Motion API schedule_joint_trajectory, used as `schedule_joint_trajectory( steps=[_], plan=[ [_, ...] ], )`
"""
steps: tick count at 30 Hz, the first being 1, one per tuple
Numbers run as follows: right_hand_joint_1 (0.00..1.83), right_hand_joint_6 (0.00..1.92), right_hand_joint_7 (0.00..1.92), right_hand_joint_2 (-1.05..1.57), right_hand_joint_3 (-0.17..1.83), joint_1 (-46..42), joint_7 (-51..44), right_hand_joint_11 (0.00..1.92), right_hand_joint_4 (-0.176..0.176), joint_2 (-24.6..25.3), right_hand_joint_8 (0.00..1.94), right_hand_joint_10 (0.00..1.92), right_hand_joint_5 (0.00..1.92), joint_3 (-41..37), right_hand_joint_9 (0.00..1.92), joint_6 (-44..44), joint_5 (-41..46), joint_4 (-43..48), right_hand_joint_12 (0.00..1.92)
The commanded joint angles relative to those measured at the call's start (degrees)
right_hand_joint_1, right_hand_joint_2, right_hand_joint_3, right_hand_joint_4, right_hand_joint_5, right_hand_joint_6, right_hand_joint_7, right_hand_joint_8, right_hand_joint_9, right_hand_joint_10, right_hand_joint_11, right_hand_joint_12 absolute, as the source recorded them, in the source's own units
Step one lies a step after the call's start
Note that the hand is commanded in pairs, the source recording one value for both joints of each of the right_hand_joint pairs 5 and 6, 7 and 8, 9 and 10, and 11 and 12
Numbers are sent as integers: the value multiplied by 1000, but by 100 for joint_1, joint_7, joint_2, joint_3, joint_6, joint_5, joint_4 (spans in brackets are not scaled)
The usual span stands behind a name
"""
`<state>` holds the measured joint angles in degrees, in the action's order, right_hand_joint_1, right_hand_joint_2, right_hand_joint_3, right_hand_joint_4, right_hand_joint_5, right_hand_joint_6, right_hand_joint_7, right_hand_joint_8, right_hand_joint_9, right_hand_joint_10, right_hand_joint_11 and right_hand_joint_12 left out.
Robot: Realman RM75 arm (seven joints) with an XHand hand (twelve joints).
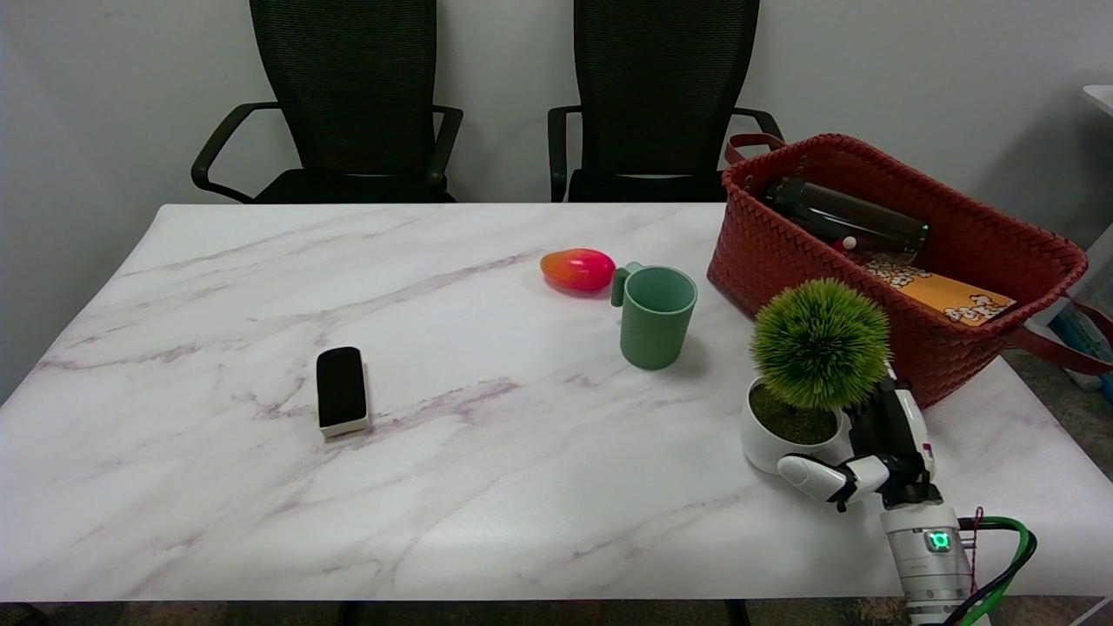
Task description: Pick up the potted plant.
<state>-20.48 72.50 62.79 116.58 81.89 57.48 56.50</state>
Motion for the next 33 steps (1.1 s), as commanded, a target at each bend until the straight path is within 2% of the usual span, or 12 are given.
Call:
schedule_joint_trajectory(
  steps=[1,13,21,33],
  plan=[
    [1215,95,461,-259,711,97,228,396,0,-50,461,400,95,-7,400,-126,-105,-287,396],
    [1262,49,441,-179,630,126,296,385,0,-58,441,393,49,-7,393,-319,-217,-323,385],
    [1308,36,431,51,501,169,296,381,0,-82,431,392,36,-7,392,-470,-276,-331,381],
    [1370,41,429,282,599,185,296,360,0,-90,429,401,41,-7,401,-473,-276,-339,360]
  ],
)
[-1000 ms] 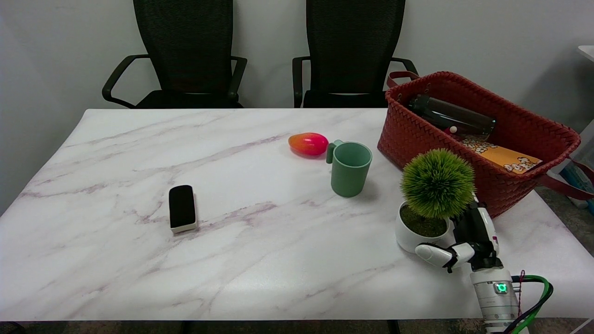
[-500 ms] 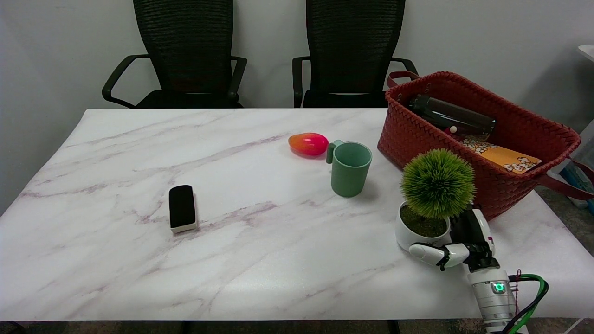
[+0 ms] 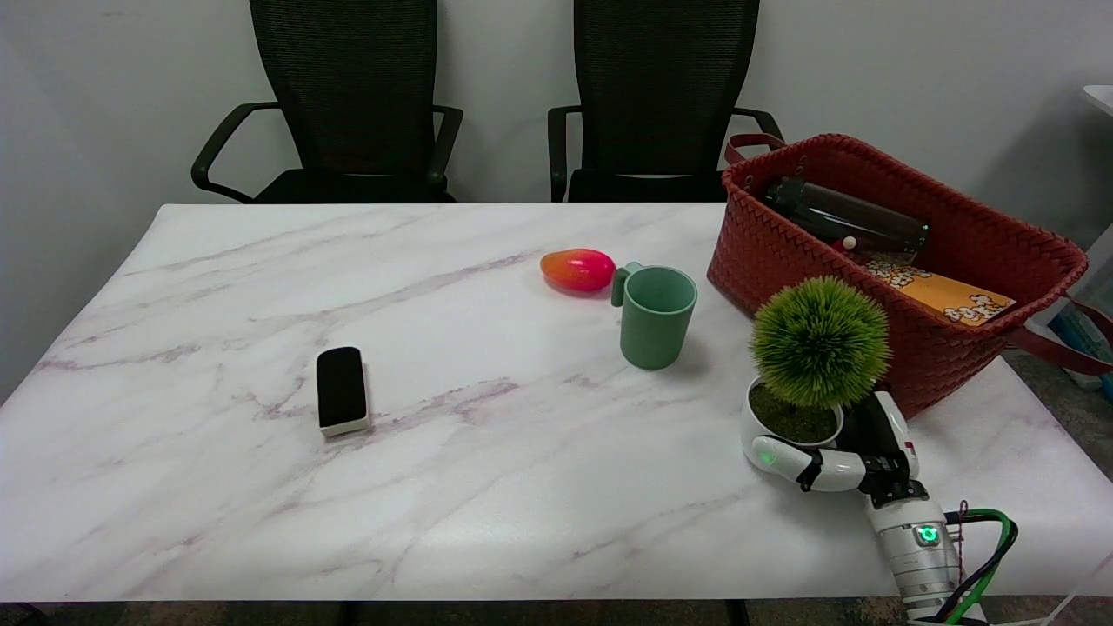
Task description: Pick up the potted plant.
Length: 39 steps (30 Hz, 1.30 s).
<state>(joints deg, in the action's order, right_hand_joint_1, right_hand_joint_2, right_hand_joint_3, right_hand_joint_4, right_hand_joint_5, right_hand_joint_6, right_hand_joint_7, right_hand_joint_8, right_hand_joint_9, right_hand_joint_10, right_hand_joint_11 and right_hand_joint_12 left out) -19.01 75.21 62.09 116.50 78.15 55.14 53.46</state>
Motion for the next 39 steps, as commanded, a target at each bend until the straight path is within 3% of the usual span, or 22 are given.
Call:
schedule_joint_trajectory(
  steps=[1,3,13,15,18,21,26,39],
  plan=[
    [1377,43,429,302,637,38,25,359,0,-20,429,401,43,0,401,-99,-43,-35,359],
    [1393,45,426,337,731,38,25,356,0,-20,426,404,45,0,404,-99,-43,-30,356],
    [1383,68,417,486,788,38,145,348,0,-20,417,431,68,0,431,-91,-43,-19,348],
    [1412,261,535,537,789,46,145,537,0,-20,535,463,261,0,463,-83,-43,-19,537],
    [1423,517,880,631,731,51,145,761,0,-20,880,531,517,0,531,-70,-43,-11,761],
    [1410,631,1066,693,641,59,145,956,0,-28,1066,819,631,0,819,-67,-43,-11,956],
    [1430,684,1171,729,570,62,145,1075,0,-28,1171,1061,684,0,1061,-59,-43,-19,1075],
    [1401,729,1194,804,541,184,145,1102,0,-89,1194,1159,729,0,1159,-51,-176,156,1102]
  ],
)
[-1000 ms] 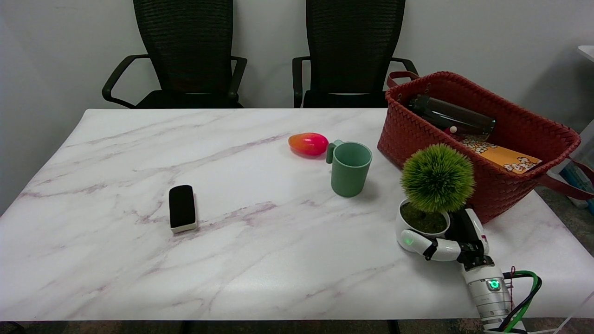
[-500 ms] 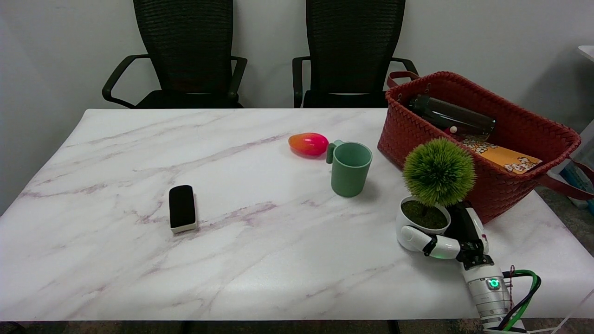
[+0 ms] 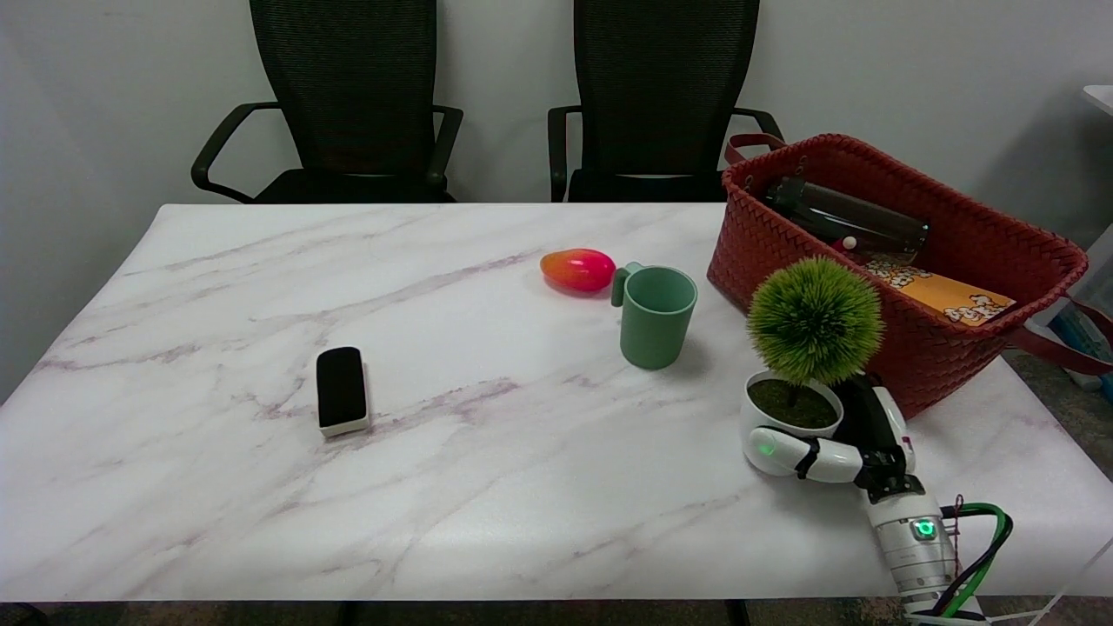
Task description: Pick up the potted plant.
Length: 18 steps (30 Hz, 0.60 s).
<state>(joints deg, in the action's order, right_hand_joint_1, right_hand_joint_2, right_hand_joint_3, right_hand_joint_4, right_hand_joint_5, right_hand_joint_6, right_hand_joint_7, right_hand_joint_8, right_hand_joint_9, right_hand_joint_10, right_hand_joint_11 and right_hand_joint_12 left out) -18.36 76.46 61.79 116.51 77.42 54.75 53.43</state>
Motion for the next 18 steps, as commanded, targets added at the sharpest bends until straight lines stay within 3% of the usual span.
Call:
schedule_joint_trajectory(
  steps=[1,18],
  plan=[
    [1401,730,1194,808,541,129,21,1103,0,-67,1194,1161,730,-1,1161,22,-145,183,1103],
    [1393,753,1214,902,518,199,-27,1112,0,-86,1214,1198,753,-260,1198,-7,-787,1028,1112]
  ],
)
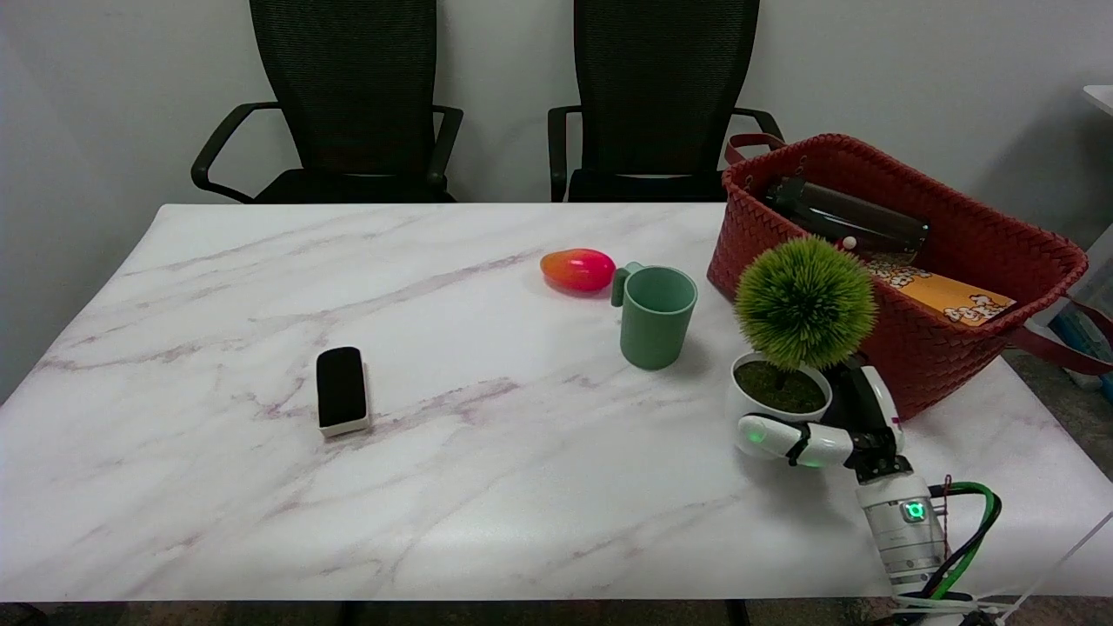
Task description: Pick up the potted plant.
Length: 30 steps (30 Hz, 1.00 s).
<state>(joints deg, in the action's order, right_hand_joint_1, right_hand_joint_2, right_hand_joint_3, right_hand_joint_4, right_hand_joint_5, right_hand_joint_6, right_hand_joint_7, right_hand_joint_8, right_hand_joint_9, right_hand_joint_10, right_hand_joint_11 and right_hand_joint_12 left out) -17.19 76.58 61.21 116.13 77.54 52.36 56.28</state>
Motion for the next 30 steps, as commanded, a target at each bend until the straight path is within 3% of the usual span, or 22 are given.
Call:
schedule_joint_trajectory(
  steps=[1,17,24,30],
  plan=[
    [1392,758,1217,908,517,93,-39,1114,0,-33,1217,1201,758,-259,1201,-28,-617,849,1114],
    [1369,846,1249,969,501,237,-58,1120,0,-299,1249,1233,846,-713,1233,-1563,-1298,2771,1120],
    [1364,854,1255,1019,493,5,-423,1124,0,-752,1255,1247,854,-1454,1247,-2846,-1405,3881,1124],
    [1364,838,1246,1027,498,40,-455,1124,0,-803,1246,1248,838,-2184,1248,-3533,-1394,4346,1124]
  ],
)
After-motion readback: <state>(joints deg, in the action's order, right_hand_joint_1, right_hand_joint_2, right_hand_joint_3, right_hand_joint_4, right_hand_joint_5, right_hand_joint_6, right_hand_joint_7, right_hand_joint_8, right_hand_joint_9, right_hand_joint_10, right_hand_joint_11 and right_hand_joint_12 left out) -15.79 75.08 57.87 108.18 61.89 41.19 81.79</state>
